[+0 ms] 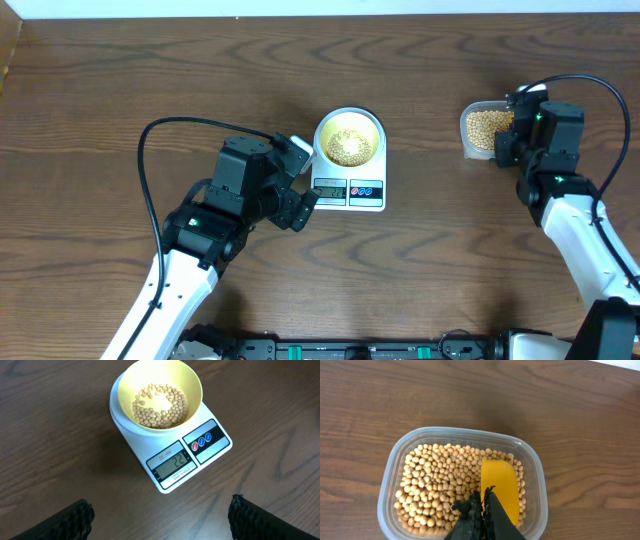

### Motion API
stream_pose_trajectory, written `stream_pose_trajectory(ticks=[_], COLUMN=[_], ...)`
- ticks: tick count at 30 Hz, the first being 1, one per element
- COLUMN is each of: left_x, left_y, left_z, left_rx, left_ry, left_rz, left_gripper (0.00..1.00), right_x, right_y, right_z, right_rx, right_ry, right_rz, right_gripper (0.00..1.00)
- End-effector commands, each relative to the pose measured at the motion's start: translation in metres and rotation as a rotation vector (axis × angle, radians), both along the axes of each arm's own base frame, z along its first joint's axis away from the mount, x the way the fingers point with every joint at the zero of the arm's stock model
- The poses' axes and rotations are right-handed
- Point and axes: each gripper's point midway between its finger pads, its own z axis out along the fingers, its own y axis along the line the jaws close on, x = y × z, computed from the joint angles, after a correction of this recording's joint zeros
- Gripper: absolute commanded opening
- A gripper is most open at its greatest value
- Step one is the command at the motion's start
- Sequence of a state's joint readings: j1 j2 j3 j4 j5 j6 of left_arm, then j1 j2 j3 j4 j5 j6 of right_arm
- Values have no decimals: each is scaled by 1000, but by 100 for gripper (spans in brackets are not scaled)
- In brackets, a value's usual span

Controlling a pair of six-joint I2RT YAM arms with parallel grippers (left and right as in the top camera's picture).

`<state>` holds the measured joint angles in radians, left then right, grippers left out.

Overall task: Scoop item into bowl and weigh 50g on scale
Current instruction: 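Drag the scoop through the soybeans in the tub to fill it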

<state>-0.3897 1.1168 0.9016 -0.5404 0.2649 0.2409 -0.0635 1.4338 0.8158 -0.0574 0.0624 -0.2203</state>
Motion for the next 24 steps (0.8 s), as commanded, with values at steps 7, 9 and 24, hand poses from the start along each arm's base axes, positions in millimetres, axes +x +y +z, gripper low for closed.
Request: stream_pose_trajectory(ticks=[7,9,24], left_x=[-3,-3,-3], left_y=[0,0,0], left_z=[-6,-6,-6], left_rx=[2,2,2], left_ry=[12,13,13], left_rz=[-15,-15,-15], left_gripper=[88,88,88], right_x=[1,1,4], right_y=[-18,-18,12], right_z=[-17,-29,-32], right_rx=[-75,-65,122], right_ry=[46,75,62], right_rz=[-35,-33,40], right_gripper=[1,1,1])
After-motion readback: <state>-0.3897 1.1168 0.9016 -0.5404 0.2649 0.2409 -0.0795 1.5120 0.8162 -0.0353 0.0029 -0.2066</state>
